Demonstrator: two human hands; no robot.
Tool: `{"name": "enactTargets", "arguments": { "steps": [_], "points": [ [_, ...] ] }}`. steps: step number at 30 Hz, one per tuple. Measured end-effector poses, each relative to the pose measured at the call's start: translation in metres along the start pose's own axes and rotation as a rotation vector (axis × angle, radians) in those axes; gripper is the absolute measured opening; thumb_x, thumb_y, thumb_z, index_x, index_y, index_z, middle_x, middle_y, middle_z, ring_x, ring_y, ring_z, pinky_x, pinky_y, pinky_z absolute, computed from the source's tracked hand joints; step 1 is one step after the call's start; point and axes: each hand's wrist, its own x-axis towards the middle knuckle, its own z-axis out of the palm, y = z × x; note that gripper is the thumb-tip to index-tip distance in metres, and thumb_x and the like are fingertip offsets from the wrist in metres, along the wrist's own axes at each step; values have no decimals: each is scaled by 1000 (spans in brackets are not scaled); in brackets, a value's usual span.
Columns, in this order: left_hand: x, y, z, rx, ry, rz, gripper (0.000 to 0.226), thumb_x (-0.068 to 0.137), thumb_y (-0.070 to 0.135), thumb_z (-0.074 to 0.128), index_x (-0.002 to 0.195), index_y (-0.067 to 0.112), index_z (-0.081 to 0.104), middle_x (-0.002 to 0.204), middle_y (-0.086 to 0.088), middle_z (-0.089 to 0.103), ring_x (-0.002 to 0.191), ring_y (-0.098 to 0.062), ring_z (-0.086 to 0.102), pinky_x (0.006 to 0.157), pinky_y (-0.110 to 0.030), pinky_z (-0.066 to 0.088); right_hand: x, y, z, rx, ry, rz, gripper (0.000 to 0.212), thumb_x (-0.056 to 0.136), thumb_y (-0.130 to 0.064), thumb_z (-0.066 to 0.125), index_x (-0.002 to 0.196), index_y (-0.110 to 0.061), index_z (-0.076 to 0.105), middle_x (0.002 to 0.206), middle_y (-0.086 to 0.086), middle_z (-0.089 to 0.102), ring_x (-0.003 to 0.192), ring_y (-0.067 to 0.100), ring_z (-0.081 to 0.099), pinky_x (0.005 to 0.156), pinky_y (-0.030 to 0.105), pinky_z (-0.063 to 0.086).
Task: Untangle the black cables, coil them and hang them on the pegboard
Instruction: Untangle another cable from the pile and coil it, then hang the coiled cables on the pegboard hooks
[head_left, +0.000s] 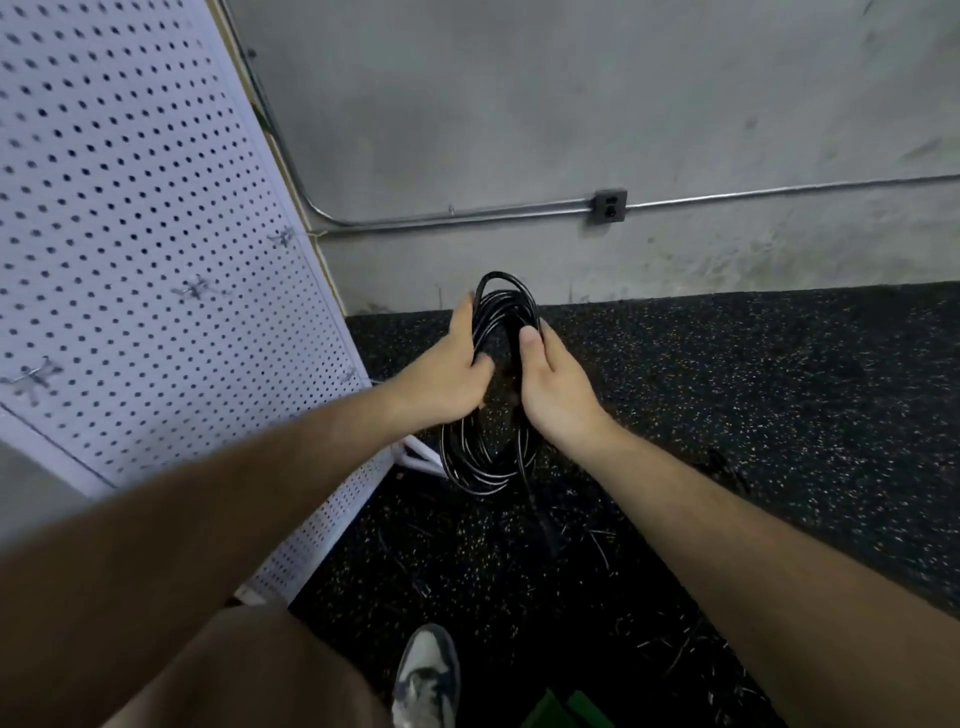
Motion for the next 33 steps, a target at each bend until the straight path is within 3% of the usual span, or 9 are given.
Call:
{"name": "enactTargets", "arguments": {
  "steps": [4,6,9,13,15,19,23,28,33],
  "points": [
    [0,-60,-1,-58,19,-114,72,106,15,41,161,35,-1,97,-1,64,73,-11,67,61,-13,52,13,20,40,55,-141,234,52,108,-43,33,158,-28,34,157,-1,44,142,19,42,120,36,30],
    [0,-97,7,-98,75,-182,69,107,23,41,161,38,0,113,-1,66,92,-13,68,81,-18,54,16,31,60,64,-183,310,52,108,-43,36,155,-23,40,153,-2,48,138,18,45,112,30,34],
    [-1,-153,28,-232,239,-269,64,107,21,42,162,35,13,127,9,57,107,-10,61,82,-10,46,15,58,96,34,-267,381,47,108,-46,37,146,-22,50,134,-6,57,119,15,54,95,26,37],
    [-2,-220,67,-408,348,-385,54,103,16,44,153,33,31,117,0,65,98,-17,66,89,-36,56,18,108,134,-117,-394,422,44,110,-42,32,140,-16,50,122,-7,54,105,11,49,90,24,34],
    [-2,-247,88,-473,314,-495,53,104,19,46,151,36,31,109,-4,69,86,-14,67,81,-36,56,20,134,148,-195,-402,443,41,111,-36,32,134,-11,54,116,-1,59,100,13,52,86,24,35],
    [-8,-277,126,-575,250,-593,57,99,25,60,150,32,36,125,6,64,112,-12,60,96,-27,41,11,190,173,-199,-326,527,39,111,-30,34,136,-8,54,130,10,62,123,27,56,98,27,39],
    [-27,-298,177,-632,198,-686,40,98,23,65,135,17,50,113,6,64,109,-12,61,81,-13,43,-16,237,181,-208,-267,622,38,110,-25,37,137,-3,53,133,15,61,127,31,55,92,22,35],
    [-54,-320,239,-642,0,-767,41,88,15,75,118,25,48,101,9,63,91,0,60,70,-6,46,-56,290,173,-261,-253,831,34,110,-21,39,128,3,54,126,22,62,120,36,57,85,27,38],
    [-69,-329,279,-599,-171,-849,51,89,21,74,130,21,43,113,3,64,107,-15,62,95,-28,50,-87,333,168,-249,-227,963,33,109,-25,39,123,-3,57,112,12,67,104,29,64,98,41,50]
  ]
}}
